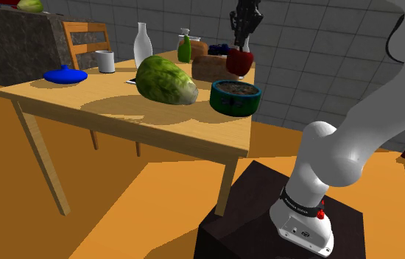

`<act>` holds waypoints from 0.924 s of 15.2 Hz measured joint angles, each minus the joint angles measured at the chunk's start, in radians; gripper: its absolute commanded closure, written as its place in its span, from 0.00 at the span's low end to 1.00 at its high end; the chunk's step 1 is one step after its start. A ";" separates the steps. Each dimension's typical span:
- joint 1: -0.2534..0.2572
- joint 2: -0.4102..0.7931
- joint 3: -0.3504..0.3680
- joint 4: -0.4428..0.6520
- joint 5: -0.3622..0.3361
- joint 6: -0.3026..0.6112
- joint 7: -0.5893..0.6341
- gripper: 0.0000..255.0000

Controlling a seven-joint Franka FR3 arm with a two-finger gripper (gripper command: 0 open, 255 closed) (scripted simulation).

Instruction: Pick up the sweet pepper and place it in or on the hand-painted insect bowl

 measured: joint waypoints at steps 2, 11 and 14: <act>-0.002 -0.018 0.000 -0.045 -0.003 0.027 0.002 1.00; -0.009 -0.074 0.001 -0.192 -0.012 0.126 0.012 1.00; -0.009 -0.076 0.001 -0.195 -0.012 0.129 0.012 1.00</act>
